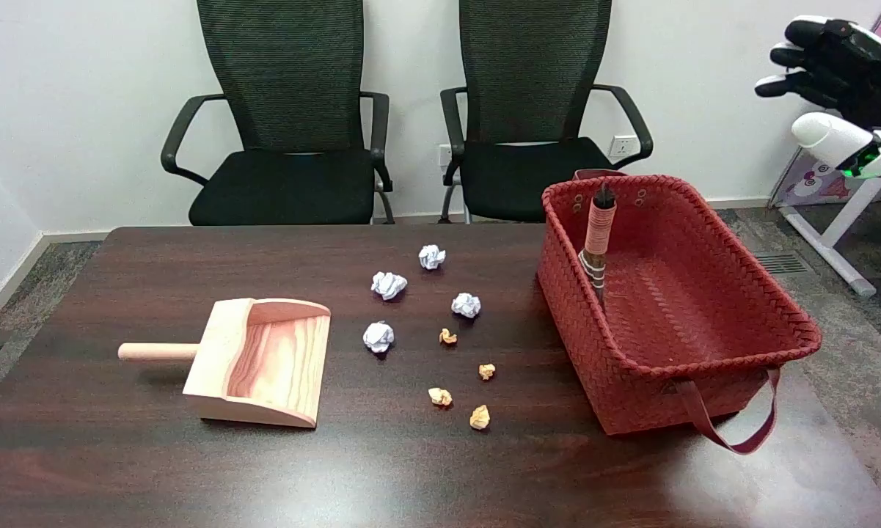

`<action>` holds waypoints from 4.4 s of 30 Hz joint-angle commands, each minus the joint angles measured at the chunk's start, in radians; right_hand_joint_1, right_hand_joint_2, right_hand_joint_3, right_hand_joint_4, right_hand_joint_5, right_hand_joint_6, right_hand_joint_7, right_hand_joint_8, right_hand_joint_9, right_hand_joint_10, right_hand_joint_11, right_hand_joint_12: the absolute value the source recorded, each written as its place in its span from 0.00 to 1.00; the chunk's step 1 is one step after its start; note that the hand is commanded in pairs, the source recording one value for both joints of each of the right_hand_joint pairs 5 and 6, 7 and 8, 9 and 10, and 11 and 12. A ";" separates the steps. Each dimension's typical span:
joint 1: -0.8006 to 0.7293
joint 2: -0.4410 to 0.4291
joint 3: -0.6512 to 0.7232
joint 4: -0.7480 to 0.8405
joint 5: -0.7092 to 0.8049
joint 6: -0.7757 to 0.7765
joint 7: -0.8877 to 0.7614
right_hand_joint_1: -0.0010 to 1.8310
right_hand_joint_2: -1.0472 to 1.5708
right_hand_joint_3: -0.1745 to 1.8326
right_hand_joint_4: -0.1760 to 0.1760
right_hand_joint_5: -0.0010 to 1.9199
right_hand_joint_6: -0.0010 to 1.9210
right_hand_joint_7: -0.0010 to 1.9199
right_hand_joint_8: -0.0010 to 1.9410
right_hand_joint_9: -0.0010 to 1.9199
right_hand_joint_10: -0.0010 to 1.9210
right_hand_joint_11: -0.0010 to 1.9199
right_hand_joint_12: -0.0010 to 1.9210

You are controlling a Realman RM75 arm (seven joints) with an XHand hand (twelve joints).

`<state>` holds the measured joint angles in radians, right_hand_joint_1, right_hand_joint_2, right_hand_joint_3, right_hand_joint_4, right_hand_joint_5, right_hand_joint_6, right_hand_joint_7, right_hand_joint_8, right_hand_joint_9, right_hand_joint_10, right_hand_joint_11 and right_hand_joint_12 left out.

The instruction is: Pick up the broom by its handle.

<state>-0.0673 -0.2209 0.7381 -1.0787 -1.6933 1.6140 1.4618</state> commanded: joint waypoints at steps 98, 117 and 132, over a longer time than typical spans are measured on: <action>0.085 -0.346 0.070 -0.250 -0.224 -0.591 0.004 0.48 0.48 0.44 0.00 0.02 0.02 0.02 0.02 0.06 0.06 0.07 0.07; 0.058 -0.313 0.118 -0.366 -0.175 -0.721 -0.004 0.47 0.54 0.44 0.00 0.00 0.00 0.00 0.00 0.02 0.02 0.03 0.03; 0.058 -0.311 0.121 -0.406 -0.180 -0.740 -0.074 0.48 0.53 0.47 0.00 0.00 0.00 0.00 0.00 0.01 0.01 0.01 0.01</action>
<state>-0.0021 -0.5411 0.8436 -1.4264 -1.8801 0.9094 1.4520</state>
